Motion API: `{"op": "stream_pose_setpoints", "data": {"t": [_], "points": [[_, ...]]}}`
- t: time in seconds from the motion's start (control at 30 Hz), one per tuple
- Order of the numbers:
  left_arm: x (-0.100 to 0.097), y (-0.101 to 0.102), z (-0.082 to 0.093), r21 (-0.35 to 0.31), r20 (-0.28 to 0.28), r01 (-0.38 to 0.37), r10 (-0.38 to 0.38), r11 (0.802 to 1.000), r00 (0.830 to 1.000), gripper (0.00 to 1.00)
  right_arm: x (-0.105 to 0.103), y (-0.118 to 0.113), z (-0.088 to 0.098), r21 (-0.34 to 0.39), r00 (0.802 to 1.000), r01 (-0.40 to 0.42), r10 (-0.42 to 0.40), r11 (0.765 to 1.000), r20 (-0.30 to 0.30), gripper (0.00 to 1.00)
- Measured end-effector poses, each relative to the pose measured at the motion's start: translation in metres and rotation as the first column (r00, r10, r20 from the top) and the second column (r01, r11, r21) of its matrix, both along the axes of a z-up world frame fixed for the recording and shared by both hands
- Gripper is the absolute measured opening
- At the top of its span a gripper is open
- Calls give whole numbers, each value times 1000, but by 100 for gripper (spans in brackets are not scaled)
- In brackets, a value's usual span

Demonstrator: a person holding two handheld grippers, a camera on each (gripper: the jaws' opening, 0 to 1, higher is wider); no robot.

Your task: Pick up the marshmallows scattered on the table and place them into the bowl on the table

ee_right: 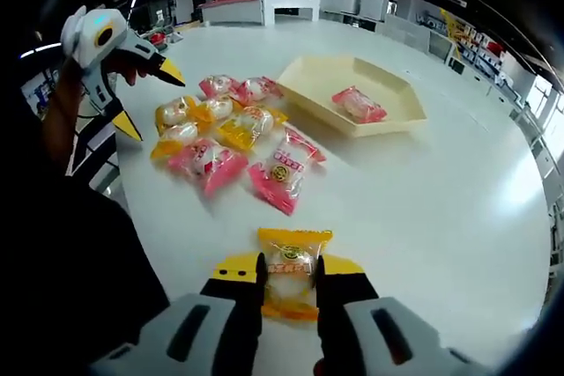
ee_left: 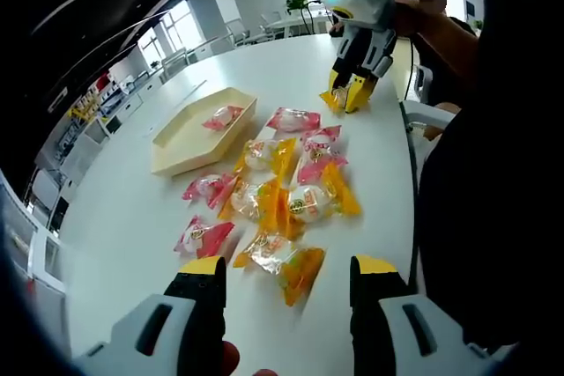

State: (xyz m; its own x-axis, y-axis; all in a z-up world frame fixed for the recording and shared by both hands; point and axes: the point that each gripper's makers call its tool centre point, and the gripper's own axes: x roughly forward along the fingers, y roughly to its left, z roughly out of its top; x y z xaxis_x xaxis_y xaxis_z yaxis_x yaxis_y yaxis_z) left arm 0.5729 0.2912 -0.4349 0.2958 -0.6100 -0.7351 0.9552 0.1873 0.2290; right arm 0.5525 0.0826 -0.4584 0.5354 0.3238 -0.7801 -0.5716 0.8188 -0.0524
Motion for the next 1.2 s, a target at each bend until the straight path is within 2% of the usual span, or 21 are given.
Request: {"op": "stream_pose_setpoints", "data": {"t": [0.57,0.7,0.93,1.2], "points": [[-2,-4,-3,-1,-15,12,-12,1000,1000,57,1,0,0,30,1000,8,-9,1000,21,23],[-2,-3,-3,-2,-17,13,-13,1000,1000,57,2,-2,0,56,999,11,-13,998,37,23],[-2,-2,-1,-6,-11,13,-14,1000,1000,57,2,0,1,34,999,3,-5,999,52,23],[-5,0,-2,-9,-14,14,-14,1000,1000,57,2,1,1,43,998,3,-6,999,59,22]]}}
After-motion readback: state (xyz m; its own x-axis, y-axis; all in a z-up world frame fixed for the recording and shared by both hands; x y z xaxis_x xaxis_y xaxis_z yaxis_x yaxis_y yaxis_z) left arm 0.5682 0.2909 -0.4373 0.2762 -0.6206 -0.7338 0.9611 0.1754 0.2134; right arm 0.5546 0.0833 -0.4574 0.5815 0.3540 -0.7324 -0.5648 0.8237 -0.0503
